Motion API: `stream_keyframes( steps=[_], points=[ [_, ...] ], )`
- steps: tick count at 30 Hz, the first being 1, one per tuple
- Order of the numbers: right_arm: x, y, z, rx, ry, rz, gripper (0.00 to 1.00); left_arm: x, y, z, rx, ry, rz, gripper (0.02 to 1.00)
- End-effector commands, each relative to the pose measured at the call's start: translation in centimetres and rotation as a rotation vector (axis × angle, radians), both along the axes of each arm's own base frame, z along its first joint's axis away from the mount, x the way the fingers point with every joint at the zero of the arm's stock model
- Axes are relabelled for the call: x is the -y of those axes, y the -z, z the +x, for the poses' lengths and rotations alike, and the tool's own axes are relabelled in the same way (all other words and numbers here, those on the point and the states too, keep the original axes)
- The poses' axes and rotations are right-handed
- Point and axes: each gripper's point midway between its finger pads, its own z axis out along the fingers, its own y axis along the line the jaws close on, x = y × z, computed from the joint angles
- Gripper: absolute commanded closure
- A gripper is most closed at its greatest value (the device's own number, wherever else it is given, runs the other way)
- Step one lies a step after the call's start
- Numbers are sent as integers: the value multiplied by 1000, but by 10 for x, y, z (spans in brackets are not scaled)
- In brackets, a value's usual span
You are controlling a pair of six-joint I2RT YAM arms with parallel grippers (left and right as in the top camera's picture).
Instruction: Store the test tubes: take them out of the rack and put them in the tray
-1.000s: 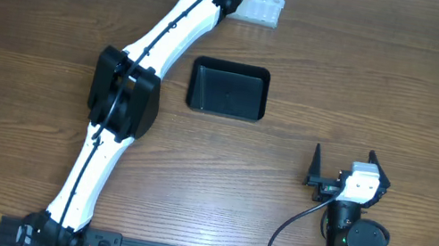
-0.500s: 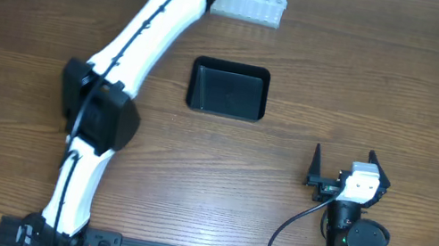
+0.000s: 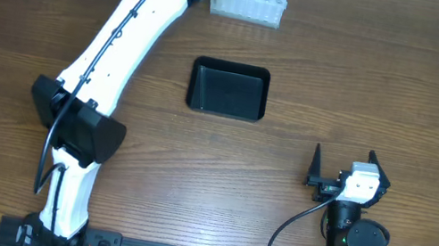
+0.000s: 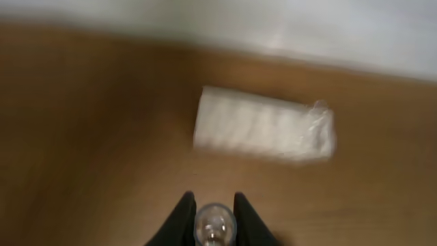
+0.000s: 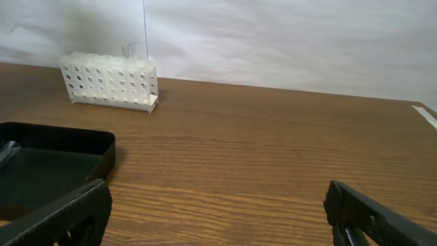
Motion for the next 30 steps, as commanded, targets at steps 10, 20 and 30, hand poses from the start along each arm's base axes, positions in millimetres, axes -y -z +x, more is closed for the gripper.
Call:
stream_keyframes(
  steps=[10,20,30],
  points=[
    [0,2,0,-3,-1,-1,7,51,118,-41,-368,-38,-65,976],
    [0,2,0,-4,-1,-1,9,43,143,-52,-449,2,18,976],
    [0,2,0,-4,-1,-1,9,39,147,-66,-493,84,107,978]
  ],
)
